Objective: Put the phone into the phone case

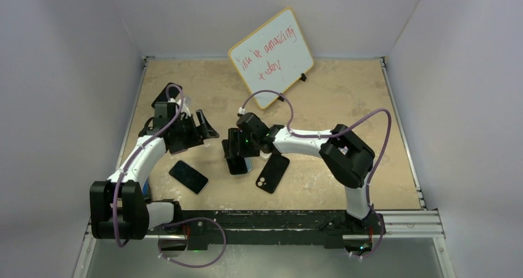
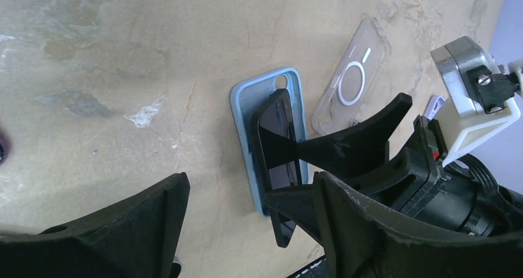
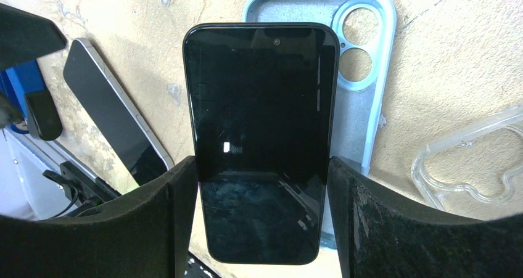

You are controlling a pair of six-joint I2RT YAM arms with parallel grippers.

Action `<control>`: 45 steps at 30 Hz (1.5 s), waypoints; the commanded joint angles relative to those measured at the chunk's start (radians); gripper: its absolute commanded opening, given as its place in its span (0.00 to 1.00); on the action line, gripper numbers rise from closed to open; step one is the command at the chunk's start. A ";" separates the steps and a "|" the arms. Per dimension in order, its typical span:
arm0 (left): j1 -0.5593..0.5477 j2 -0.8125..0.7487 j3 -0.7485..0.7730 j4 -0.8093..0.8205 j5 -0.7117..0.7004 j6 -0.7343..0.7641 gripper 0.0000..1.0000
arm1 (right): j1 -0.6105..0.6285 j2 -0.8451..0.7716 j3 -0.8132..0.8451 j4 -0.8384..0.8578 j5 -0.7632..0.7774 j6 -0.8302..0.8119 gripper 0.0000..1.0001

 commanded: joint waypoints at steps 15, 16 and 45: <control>0.009 0.042 -0.081 0.124 0.157 -0.039 0.67 | 0.005 0.021 0.082 -0.023 0.053 -0.020 0.51; 0.009 0.042 -0.085 0.127 0.160 -0.041 0.66 | 0.005 0.025 0.082 -0.021 0.053 -0.022 0.53; 0.006 0.124 -0.166 0.238 0.226 -0.074 0.53 | -0.011 -0.091 0.032 -0.132 0.067 -0.062 0.71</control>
